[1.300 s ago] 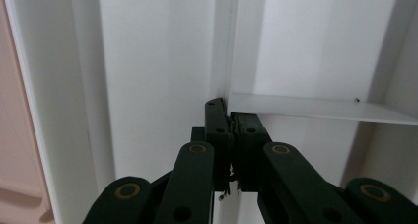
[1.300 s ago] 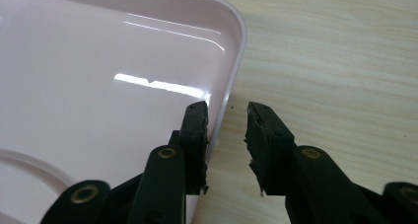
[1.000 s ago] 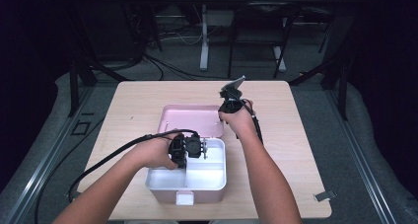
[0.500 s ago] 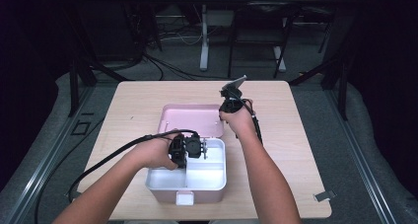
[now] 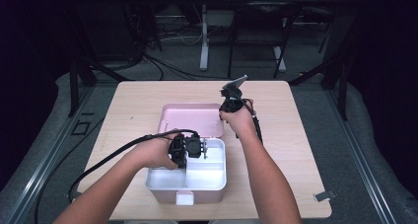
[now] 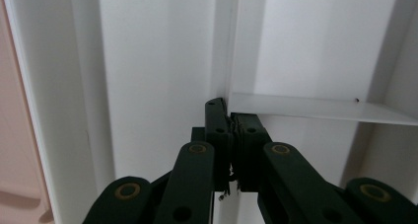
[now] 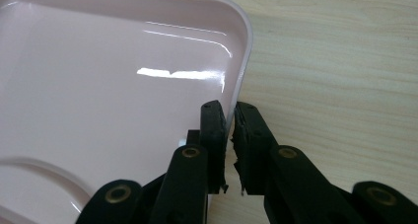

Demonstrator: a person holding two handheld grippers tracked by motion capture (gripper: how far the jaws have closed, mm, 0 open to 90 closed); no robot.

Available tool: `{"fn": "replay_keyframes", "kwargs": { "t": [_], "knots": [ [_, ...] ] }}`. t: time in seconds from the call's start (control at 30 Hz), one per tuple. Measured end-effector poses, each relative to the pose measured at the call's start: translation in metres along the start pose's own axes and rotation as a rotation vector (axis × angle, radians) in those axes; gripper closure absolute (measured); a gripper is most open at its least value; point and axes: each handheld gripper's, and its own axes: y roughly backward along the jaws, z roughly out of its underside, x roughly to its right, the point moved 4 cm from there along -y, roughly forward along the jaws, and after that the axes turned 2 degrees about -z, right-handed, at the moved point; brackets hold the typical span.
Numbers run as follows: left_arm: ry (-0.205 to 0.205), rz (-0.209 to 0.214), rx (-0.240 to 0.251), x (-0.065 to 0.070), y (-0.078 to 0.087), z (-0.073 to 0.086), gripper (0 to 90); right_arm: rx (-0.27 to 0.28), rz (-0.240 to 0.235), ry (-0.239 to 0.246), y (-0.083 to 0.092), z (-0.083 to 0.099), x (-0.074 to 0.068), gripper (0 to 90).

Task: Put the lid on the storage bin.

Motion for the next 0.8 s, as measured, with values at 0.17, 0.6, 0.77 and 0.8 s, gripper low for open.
{"fn": "replay_keyframes", "kwargs": {
  "t": [0.17,0.6,0.77,0.8],
  "knots": [
    [0.003,0.002,-0.001,-0.0002,0.0001,0.0,86.9,0.0,-0.002,0.004,0.0017,0.0,-0.0001,83.5],
    [0.0,0.002,-0.004,-0.0006,0.0002,-0.0001,86.9,0.014,-0.001,0.012,0.008,0.0006,-0.0008,87.2],
    [0.0,0.003,-0.003,-0.0005,0.0002,-0.0001,87.0,0.023,0.008,-0.002,0.0041,-0.002,0.0,87.0],
    [0.0,0.003,-0.002,-0.0004,0.0001,0.0,86.9,0.025,0.011,-0.006,0.0029,-0.0025,0.0002,86.6]
  ]
}}
